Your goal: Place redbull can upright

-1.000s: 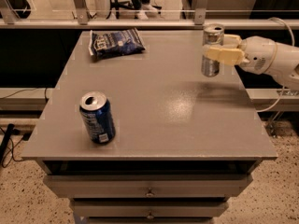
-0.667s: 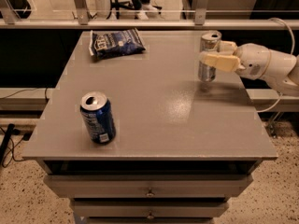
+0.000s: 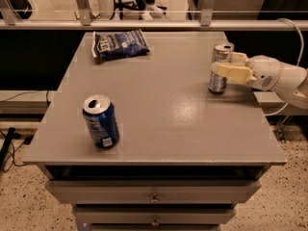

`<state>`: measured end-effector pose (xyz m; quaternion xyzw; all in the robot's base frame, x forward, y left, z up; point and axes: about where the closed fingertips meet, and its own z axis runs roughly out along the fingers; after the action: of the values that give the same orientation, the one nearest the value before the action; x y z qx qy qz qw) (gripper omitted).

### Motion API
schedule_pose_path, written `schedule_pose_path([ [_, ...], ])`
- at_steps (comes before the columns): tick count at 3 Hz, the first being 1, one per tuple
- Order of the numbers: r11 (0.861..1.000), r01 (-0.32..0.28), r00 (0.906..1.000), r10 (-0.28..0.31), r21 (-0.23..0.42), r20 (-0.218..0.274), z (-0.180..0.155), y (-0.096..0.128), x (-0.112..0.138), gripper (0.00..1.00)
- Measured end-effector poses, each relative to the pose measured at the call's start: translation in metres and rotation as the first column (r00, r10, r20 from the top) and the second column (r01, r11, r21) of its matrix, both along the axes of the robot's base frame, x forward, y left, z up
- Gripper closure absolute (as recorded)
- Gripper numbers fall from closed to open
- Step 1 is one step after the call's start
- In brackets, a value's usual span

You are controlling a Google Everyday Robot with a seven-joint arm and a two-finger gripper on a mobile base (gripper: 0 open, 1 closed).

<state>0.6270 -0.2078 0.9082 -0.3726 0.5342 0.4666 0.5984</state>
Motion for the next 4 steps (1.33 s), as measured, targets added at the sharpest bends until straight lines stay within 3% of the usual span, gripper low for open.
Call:
schedule_pose_path([
  [2,1.0,0.002,0.9999,-0.002,0.012,-0.014,-0.012,-0.016,-0.007,0.14],
  [3,1.0,0.006,0.9997,-0.006,-0.002,-0.023,-0.013,-0.024,-0.013,0.0],
  [4,0.994,0.016,0.9995,-0.019,-0.111,-0.024,0.006,-0.047,-0.026,0.0],
])
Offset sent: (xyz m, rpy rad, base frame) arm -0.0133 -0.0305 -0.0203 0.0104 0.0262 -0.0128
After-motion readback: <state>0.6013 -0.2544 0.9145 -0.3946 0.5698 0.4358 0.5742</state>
